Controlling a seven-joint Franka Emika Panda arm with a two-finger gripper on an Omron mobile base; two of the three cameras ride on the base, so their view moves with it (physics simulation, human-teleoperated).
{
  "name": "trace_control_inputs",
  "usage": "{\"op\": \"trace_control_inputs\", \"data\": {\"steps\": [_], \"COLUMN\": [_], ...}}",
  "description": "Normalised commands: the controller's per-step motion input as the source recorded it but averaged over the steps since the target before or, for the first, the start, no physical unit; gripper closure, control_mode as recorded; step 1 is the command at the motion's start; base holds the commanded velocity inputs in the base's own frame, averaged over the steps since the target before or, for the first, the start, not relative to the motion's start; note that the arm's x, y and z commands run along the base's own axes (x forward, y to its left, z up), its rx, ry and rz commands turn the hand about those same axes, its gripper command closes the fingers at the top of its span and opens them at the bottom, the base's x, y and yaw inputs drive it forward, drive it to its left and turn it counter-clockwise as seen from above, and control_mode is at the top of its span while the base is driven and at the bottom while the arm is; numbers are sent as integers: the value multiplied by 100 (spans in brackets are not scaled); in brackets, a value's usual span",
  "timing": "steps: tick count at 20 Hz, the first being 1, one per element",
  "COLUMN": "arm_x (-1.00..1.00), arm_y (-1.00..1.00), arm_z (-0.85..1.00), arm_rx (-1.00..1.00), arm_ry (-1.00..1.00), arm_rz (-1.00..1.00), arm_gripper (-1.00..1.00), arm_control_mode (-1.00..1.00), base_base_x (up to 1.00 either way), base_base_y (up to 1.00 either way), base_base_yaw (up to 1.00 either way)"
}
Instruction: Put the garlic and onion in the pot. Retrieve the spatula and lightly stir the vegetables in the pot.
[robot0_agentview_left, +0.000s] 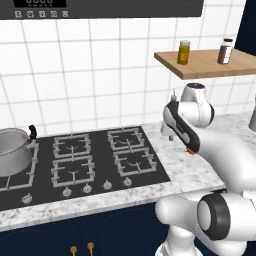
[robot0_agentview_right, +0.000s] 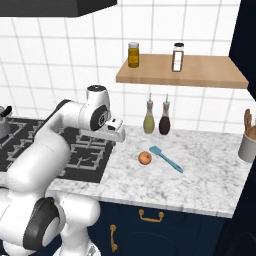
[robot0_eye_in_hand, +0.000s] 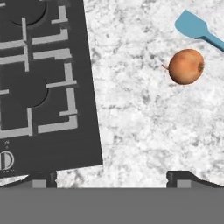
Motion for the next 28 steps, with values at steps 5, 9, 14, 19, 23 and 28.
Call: {"op": "trace_control_inputs", "data": {"steps": [5,9,14,19,23,28], "arm_x": [18,27,37,18,23,36], "arm_y": [-81,-56,-41,-38,-23,-12], "arm_z": [-25,-29,-40,-40,-38,-34], "arm_rx": [-7,0,0,0,0,0], "arm_ry": [0,0,1,0,0,0], "arm_rz": [-2,0,0,0,0,0], "arm_gripper": [-100,-100,-100,-100,-100,-100], "arm_control_mode": [-100,-100,-100,-100,-100,-100], "base_base_x": [0,0,0,0,0,0], "base_base_y": [0,0,0,0,0,0], "base_base_yaw": [0,0,0,0,0,0]}}
